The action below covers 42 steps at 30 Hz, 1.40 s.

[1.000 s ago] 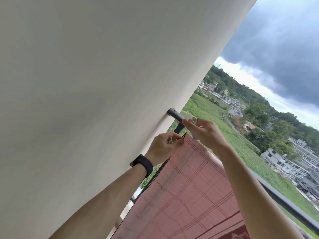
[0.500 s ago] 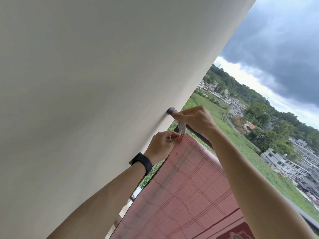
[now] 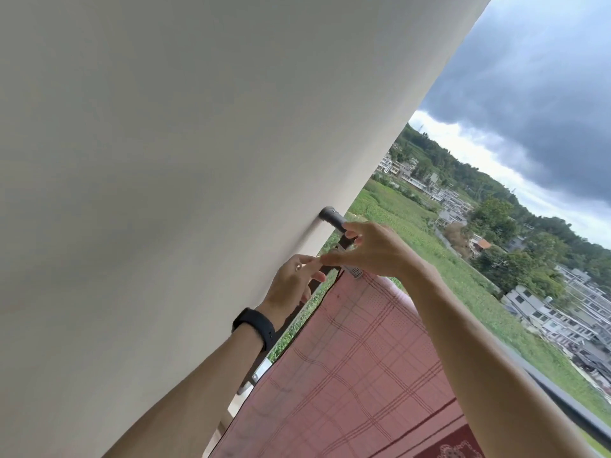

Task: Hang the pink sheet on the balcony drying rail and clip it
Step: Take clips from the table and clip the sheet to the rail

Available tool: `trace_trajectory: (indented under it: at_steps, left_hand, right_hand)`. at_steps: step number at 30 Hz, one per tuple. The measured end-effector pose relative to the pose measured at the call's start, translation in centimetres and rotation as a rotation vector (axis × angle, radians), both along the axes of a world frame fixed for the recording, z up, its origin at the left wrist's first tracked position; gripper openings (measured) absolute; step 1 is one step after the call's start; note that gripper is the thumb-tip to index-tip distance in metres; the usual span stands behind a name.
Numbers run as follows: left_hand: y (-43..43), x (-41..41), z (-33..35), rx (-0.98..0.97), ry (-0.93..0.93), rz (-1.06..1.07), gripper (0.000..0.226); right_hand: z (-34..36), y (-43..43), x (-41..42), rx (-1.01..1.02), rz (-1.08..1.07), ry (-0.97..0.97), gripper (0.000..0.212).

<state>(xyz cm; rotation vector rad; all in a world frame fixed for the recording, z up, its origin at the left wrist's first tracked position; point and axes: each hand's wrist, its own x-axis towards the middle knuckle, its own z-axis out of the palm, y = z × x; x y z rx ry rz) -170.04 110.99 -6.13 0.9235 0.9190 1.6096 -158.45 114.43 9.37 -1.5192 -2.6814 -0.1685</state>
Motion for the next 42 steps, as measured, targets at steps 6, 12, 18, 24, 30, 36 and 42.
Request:
trace_trajectory:
  at_steps: [6, 12, 18, 24, 30, 36, 42]
  left_hand:
    - [-4.0, -0.7, -7.5, -0.205, -0.449, -0.066, 0.025]
    - [-8.1, 1.2, -15.0, -0.281, -0.497, -0.083, 0.031]
    - [-10.7, 1.4, -19.4, -0.4, -0.356, -0.065, 0.029]
    - [-13.2, -0.9, -22.0, -0.477, 0.244, -0.145, 0.032]
    - [-14.0, -3.2, -22.7, -0.537, 0.858, -0.222, 0.022]
    - [-11.9, -4.5, -25.0, -0.606, 0.553, -0.072, 0.022]
    - [-7.6, -5.3, -26.2, -0.651, -0.137, -0.029, 0.029]
  right_hand:
    - [-11.0, -7.4, 2.9, 0.577, 0.341, 0.411, 0.033]
    - [-24.4, -12.0, 3.9, -0.539, -0.171, 0.679, 0.042]
    - [-31.7, -12.6, 4.2, -0.776, -0.328, 1.015, 0.02]
    - [-34.7, -11.8, 5.4, -0.819, -0.262, 0.89, 0.01]
    - [-35.9, -11.1, 6.1, -0.881, -0.093, 0.688, 0.009]
    - [-34.9, -9.3, 6.1, -0.482, 0.062, 0.297, 0.036]
    - [-31.7, -7.8, 6.0, -0.183, 0.028, 0.133, 0.047]
